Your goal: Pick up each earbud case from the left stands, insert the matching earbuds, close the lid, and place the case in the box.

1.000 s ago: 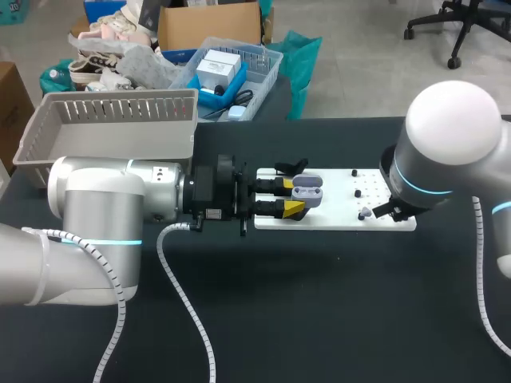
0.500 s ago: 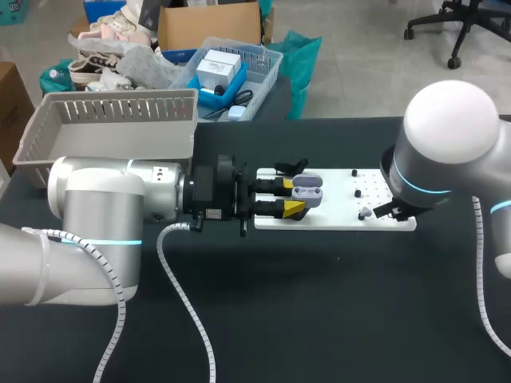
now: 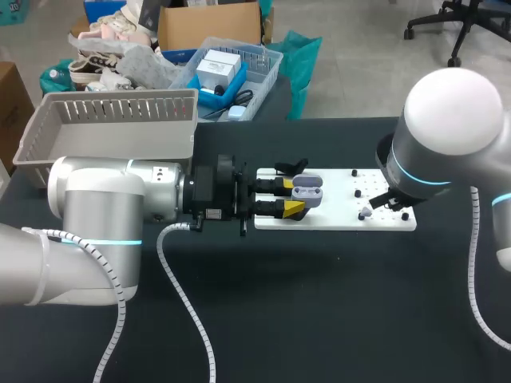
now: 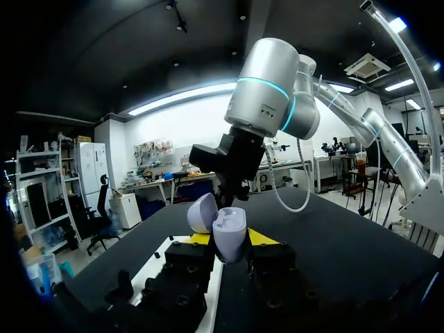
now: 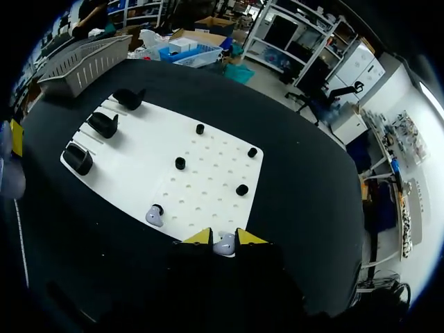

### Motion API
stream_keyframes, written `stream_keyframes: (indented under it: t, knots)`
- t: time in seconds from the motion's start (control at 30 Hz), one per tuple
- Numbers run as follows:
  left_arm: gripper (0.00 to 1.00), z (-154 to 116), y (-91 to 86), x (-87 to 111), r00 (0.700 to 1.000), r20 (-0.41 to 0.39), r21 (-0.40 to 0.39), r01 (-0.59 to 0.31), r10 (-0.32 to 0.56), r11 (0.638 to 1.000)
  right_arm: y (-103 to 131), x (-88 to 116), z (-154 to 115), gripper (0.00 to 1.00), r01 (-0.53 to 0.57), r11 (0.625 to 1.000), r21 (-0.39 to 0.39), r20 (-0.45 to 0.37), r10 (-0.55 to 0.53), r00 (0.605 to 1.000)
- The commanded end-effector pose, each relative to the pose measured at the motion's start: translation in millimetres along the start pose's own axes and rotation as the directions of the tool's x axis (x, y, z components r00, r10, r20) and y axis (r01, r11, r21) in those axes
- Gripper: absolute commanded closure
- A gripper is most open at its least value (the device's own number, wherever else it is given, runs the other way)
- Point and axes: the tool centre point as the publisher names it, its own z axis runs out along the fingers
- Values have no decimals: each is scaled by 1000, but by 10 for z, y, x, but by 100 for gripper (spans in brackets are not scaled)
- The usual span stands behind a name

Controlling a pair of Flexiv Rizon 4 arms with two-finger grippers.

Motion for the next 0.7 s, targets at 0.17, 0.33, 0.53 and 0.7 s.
stream_keyframes:
  t: [0.17, 0.33, 0.53, 0.7]
  knots:
    - [100, 6, 1, 2, 1000, -1, -1, 0, 0, 1000, -15, -125, -763, 100, 73, 997, -11, 17, -73, 997]
    - [100, 6, 1, 2, 1000, -1, -1, 0, 0, 1000, 84, -213, -1130, 100, 84, 996, -33, 36, -83, 996]
    - [100, 6, 1, 2, 1000, -1, -1, 0, 0, 1000, 277, -239, -1351, 100, 103, 993, -58, 26, -102, 994]
    - [100, 6, 1, 2, 1000, -1, -1, 0, 0, 1000, 430, -271, -1374, 100, 129, 989, -66, 8, -129, 992]
